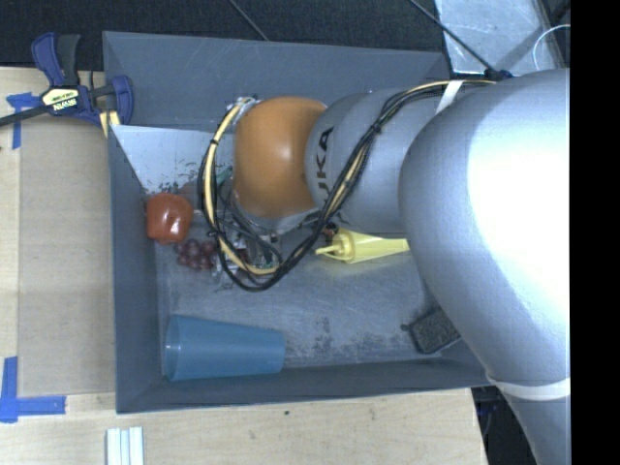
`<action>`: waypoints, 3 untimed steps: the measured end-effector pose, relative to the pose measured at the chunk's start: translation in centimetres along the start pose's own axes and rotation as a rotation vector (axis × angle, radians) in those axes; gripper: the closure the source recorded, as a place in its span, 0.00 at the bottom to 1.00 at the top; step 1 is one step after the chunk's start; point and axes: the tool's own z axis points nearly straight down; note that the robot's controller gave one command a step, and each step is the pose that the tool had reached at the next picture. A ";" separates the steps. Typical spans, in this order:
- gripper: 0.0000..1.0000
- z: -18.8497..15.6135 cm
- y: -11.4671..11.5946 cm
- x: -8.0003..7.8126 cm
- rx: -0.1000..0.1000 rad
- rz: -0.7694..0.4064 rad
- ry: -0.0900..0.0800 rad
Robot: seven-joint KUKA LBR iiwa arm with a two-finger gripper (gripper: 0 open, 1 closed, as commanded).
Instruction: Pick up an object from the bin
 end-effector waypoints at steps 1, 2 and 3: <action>1.00 -0.9 0.0 0.0 -0.001 0.000 -0.001; 1.00 -2.0 0.0 -0.1 -0.001 0.000 -0.004; 1.00 -2.8 0.0 -0.1 -0.002 0.001 -0.006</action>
Offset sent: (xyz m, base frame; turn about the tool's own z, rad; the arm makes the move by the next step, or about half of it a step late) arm -0.0005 -0.0003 0.0278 -0.0002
